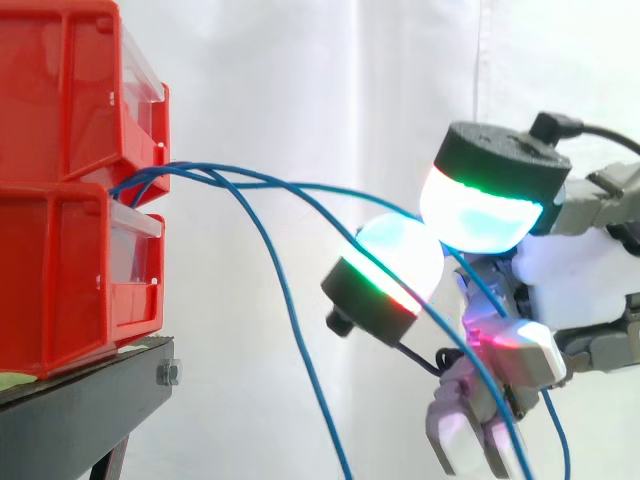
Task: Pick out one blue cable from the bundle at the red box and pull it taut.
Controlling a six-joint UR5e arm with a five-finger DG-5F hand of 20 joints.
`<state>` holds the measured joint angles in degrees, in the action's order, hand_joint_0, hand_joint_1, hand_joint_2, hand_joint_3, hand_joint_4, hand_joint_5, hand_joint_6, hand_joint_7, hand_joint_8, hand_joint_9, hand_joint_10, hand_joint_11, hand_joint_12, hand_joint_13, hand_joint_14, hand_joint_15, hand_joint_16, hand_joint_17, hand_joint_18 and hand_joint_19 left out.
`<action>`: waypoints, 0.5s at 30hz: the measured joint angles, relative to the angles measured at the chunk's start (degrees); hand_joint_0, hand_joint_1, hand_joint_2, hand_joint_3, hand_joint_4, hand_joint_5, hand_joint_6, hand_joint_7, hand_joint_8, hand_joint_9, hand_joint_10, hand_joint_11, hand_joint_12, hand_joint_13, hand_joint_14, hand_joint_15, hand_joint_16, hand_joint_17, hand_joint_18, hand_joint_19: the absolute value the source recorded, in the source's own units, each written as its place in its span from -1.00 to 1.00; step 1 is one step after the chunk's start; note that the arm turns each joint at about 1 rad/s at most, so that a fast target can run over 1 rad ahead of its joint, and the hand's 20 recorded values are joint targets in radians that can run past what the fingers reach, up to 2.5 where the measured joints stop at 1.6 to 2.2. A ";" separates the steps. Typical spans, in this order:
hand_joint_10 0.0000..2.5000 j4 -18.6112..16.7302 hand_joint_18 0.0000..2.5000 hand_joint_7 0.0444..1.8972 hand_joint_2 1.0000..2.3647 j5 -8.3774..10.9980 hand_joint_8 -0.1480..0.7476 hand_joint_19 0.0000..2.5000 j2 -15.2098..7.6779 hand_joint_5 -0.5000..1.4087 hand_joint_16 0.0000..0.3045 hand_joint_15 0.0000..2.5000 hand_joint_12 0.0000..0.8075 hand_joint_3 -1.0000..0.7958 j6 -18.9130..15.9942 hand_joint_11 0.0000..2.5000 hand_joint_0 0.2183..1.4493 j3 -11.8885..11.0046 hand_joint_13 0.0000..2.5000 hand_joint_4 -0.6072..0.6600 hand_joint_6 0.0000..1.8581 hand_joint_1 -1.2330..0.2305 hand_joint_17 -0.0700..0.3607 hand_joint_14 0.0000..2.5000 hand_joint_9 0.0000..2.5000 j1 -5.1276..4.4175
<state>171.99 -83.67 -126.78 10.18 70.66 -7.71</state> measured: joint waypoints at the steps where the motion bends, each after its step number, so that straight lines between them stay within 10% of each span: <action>1: -0.98 0.55 -0.38 -0.04 -0.99 0.52 -0.06 -0.52 0.01 -0.52 -0.63 -0.72 -0.10 -0.04 -0.12 -0.50 -0.39 0.00 -0.33 -0.44 -0.06 -0.35 -0.09 -0.99 -0.03 0.05; 15: -0.98 4.60 -0.37 -0.04 -0.99 9.91 -0.06 -0.52 0.23 -0.52 -0.64 -0.72 -0.09 -0.04 -2.44 -0.49 -0.38 0.00 -0.32 -0.44 -0.06 -0.36 -0.10 -0.99 -0.03 -0.52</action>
<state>176.59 -73.77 -126.55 7.74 70.66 -8.23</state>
